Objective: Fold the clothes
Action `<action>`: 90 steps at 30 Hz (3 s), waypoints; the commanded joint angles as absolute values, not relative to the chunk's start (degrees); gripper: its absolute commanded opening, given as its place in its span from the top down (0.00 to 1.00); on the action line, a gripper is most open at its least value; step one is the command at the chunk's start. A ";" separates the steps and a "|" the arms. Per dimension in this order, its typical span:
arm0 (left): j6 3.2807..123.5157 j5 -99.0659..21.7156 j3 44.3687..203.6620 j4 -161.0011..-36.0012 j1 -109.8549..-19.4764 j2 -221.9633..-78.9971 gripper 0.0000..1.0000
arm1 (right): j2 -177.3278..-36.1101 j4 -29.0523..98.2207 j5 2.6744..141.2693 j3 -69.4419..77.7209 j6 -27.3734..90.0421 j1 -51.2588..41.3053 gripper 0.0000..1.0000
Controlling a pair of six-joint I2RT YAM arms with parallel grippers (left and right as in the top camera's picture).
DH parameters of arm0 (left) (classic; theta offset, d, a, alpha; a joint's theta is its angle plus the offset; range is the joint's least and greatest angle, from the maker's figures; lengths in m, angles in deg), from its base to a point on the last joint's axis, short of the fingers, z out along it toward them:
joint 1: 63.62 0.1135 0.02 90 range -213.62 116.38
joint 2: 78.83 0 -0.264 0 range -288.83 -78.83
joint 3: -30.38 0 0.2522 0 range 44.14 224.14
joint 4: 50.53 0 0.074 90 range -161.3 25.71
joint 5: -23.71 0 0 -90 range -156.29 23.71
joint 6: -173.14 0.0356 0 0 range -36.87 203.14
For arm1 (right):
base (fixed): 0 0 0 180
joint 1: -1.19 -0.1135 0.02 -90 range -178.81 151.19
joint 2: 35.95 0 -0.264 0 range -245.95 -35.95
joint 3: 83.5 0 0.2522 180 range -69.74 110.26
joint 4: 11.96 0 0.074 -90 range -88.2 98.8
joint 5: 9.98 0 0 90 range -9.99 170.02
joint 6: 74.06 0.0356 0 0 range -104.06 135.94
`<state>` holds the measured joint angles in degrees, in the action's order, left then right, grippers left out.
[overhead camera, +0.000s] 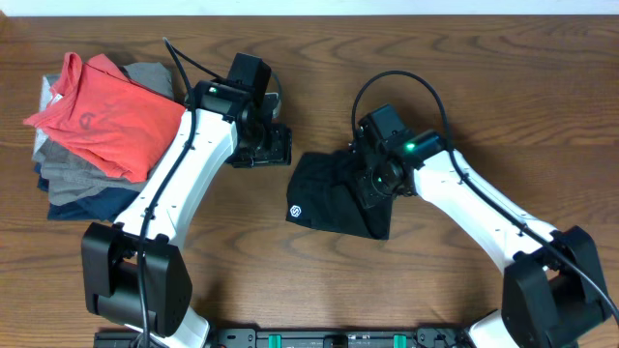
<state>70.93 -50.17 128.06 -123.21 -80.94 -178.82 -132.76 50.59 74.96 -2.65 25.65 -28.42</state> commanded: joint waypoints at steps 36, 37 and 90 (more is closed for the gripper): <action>70.38 -50.28 125.24 -121.96 -84.24 -178.82 0.26 | -124.41 64.91 80.55 -2.56 41.65 -19.11 0.61; 70.38 -50.28 125.24 -121.51 -84.76 -178.82 0.25 | -123.17 63.38 75.37 -2.56 38.35 -19.15 0.62; 67.80 -51.33 124.82 -118.23 -97.72 -198.55 0.23 | -129.50 42.00 91.57 -19.91 48.32 -19.17 0.82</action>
